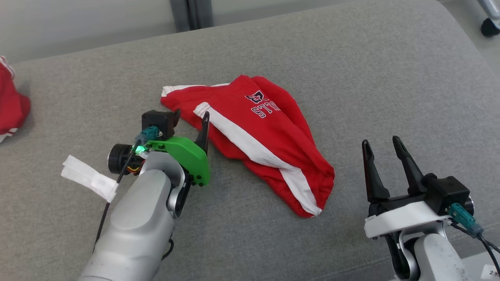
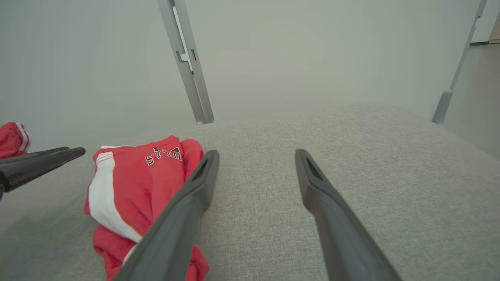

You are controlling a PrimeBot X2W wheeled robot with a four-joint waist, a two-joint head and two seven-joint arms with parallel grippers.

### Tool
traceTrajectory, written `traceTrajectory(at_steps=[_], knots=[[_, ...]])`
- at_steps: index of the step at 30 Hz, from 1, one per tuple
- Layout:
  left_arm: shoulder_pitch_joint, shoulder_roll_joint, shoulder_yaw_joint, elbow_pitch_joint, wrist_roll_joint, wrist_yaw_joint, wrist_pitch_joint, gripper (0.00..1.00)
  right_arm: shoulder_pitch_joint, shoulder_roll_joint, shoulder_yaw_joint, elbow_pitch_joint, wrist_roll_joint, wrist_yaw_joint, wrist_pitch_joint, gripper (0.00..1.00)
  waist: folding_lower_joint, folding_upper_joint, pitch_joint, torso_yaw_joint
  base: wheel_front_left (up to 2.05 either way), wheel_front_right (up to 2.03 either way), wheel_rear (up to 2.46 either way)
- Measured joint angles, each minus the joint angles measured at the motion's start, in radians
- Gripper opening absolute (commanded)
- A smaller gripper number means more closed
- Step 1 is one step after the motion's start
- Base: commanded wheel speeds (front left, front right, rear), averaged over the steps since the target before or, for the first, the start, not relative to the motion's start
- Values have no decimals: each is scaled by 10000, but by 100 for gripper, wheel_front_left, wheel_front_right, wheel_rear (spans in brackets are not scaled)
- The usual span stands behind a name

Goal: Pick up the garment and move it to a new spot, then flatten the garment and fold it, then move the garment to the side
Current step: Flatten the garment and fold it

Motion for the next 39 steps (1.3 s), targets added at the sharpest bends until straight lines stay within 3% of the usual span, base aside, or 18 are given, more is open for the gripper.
traceTrajectory(at_steps=[5,11,24,26,30,36,39], knots=[[-847,8,-63,1158,-6,86,35,100,-137,0,61,-63,111,0,0,100,0,0,457,-439,0,0,0],[-1439,46,-301,2036,67,-324,56,100,-154,0,56,-86,155,0,0,100,0,0,857,-737,0,0,0],[-1790,31,-928,2606,90,-888,228,92,-159,2,6,-79,224,0,0,100,0,0,868,-629,0,0,0],[-1790,27,-995,2608,61,-951,286,80,-159,2,0,-79,224,0,0,100,0,0,862,-593,0,0,0],[-1790,21,-1139,2650,-8,-989,393,47,-159,2,25,-71,224,0,0,100,0,0,865,-576,0,0,0],[-1796,15,-1354,2807,-4,-1020,539,37,-174,2,86,-59,244,0,0,100,0,0,873,-641,0,0,0],[-1799,13,-1356,2836,-13,-982,376,20,-171,0,79,-58,251,0,0,100,0,0,842,-652,0,0,0]])
